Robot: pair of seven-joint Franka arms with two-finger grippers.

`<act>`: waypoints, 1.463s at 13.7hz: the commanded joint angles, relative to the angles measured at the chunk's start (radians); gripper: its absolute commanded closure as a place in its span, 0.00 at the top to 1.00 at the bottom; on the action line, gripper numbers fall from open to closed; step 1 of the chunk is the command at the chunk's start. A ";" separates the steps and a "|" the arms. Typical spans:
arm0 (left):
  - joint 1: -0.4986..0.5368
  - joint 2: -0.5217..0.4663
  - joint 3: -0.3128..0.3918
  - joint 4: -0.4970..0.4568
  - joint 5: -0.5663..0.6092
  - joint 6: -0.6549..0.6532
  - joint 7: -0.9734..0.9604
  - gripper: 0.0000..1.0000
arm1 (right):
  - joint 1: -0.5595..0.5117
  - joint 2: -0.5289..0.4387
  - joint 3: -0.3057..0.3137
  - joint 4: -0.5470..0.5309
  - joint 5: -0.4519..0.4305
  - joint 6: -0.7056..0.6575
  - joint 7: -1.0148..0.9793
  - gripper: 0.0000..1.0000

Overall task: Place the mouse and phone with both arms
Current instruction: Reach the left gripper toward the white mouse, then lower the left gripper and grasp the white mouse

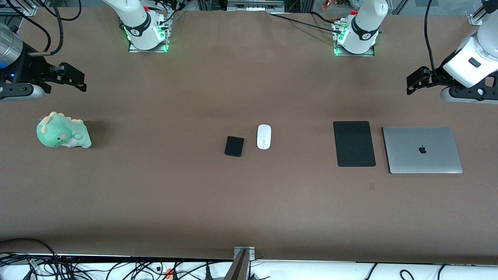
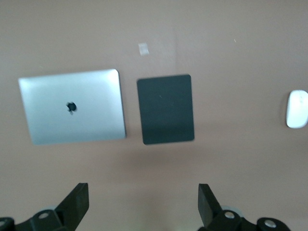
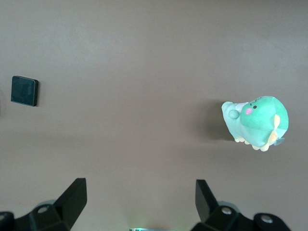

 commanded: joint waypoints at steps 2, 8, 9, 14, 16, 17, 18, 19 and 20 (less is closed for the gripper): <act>-0.007 0.100 0.002 0.023 -0.050 -0.103 0.010 1.00 | -0.012 -0.006 0.011 -0.004 0.050 0.013 -0.004 1.00; -0.082 0.368 -0.033 0.031 -0.122 0.250 -0.040 1.00 | -0.012 -0.008 0.008 -0.013 0.053 0.011 -0.001 1.00; -0.102 0.414 -0.033 0.031 -0.146 0.322 -0.074 1.00 | -0.012 -0.009 0.005 -0.013 0.053 0.011 -0.004 1.00; -0.301 0.571 -0.032 0.031 -0.193 0.620 -0.229 1.00 | -0.012 -0.011 0.002 -0.012 0.053 0.011 0.001 1.00; -0.410 0.587 -0.027 0.032 -0.193 0.659 -0.287 1.00 | -0.012 -0.009 0.004 -0.013 0.053 0.013 0.004 1.00; -0.449 0.600 -0.024 0.032 -0.186 0.686 -0.304 1.00 | -0.012 -0.009 0.004 -0.013 0.053 0.013 0.004 1.00; -0.479 0.616 -0.026 0.032 -0.176 0.737 -0.306 1.00 | -0.012 -0.009 0.004 -0.013 0.053 0.013 0.002 1.00; -0.509 0.642 -0.026 0.031 -0.170 0.798 -0.309 1.00 | -0.012 -0.009 0.004 -0.013 0.053 0.013 0.004 1.00; -0.539 0.674 -0.023 0.031 -0.165 0.858 -0.347 1.00 | -0.012 -0.009 0.004 -0.013 0.053 0.013 0.004 1.00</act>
